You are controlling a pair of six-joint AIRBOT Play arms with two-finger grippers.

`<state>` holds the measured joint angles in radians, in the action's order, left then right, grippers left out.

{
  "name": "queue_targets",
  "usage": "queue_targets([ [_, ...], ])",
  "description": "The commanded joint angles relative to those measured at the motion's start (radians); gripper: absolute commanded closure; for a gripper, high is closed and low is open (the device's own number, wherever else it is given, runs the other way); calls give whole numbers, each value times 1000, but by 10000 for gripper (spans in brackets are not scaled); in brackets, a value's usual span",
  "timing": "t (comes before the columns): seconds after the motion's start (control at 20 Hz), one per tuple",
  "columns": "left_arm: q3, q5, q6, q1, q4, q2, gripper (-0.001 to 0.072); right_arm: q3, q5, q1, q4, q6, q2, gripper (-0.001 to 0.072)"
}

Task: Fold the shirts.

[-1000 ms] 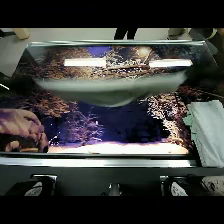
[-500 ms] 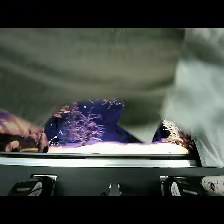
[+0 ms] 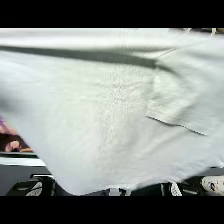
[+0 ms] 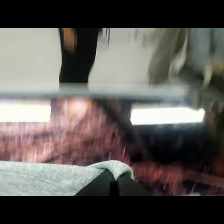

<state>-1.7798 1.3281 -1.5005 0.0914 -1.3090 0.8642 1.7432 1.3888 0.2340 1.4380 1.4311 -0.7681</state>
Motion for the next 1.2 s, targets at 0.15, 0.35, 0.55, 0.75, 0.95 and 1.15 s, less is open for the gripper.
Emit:
queue_targets([
  [0.15, 387, -111, 38, 0, -12, 311, 682, -159, 98, -2, -105, 65, -482, 683],
  [0.35, 348, -235, 35, 1, -9, 591, 682, -165, -145, -2, -290, 90, -767, 683],
  [0.55, 185, -283, 35, 1, 0, 815, 682, -165, -362, -2, -362, 76, -927, 683],
  [0.75, -5, -288, 35, 1, 0, 962, 682, -165, -521, -63, -354, -31, -969, 683],
  [0.95, -84, -299, 34, 13, -1, 1040, 682, -157, -476, -110, -332, 20, -967, 682],
  [1.15, -85, -167, 36, 26, -2, 1076, 682, -192, -178, -118, -248, 93, -968, 683],
])
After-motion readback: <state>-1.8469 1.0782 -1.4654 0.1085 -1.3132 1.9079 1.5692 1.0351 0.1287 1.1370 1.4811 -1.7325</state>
